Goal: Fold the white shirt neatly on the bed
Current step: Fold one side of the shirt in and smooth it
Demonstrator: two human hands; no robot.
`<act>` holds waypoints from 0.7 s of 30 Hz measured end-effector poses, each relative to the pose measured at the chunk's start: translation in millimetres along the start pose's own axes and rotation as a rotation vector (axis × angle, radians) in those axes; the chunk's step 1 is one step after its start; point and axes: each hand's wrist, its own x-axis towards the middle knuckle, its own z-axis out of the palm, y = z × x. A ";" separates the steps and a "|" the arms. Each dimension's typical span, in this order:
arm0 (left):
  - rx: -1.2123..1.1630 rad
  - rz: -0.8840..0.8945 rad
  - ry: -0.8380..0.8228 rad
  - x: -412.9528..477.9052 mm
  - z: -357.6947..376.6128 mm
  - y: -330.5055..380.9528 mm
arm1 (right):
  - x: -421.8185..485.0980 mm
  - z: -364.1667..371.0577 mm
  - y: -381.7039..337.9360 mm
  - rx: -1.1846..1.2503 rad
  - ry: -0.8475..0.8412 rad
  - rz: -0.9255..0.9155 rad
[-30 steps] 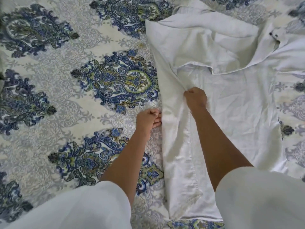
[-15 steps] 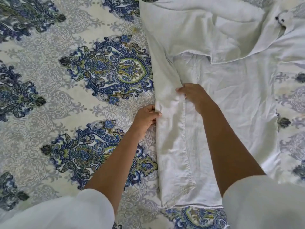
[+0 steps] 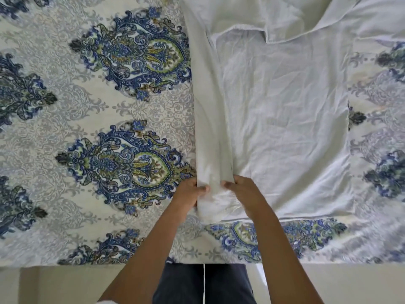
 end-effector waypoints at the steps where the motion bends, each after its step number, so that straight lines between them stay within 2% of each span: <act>1: -0.022 -0.012 0.023 -3.3 -1.0 -9.3 | -2.0 3.3 8.8 0.031 0.002 0.005; 3: -0.073 -0.004 0.088 -10.8 -0.3 -20.8 | -7.3 8.6 20.8 -0.014 0.041 -0.020; 6: -0.065 0.102 0.195 -19.4 8.9 -30.3 | -15.5 8.2 26.4 -0.107 0.035 -0.064; 10: -0.128 0.201 0.221 -32.8 27.8 -39.6 | -18.7 -7.1 41.9 -0.123 0.085 -0.070; 13: -0.106 0.195 0.269 -30.1 31.1 -41.6 | -20.2 -10.7 51.9 -0.193 0.006 -0.052; 16: -0.120 0.123 0.228 -28.3 23.7 -41.9 | -22.5 -8.9 54.3 -0.208 -0.016 -0.078; 21: -0.109 0.133 0.096 -31.2 9.9 -47.9 | -20.5 -8.7 59.0 -0.180 -0.010 -0.078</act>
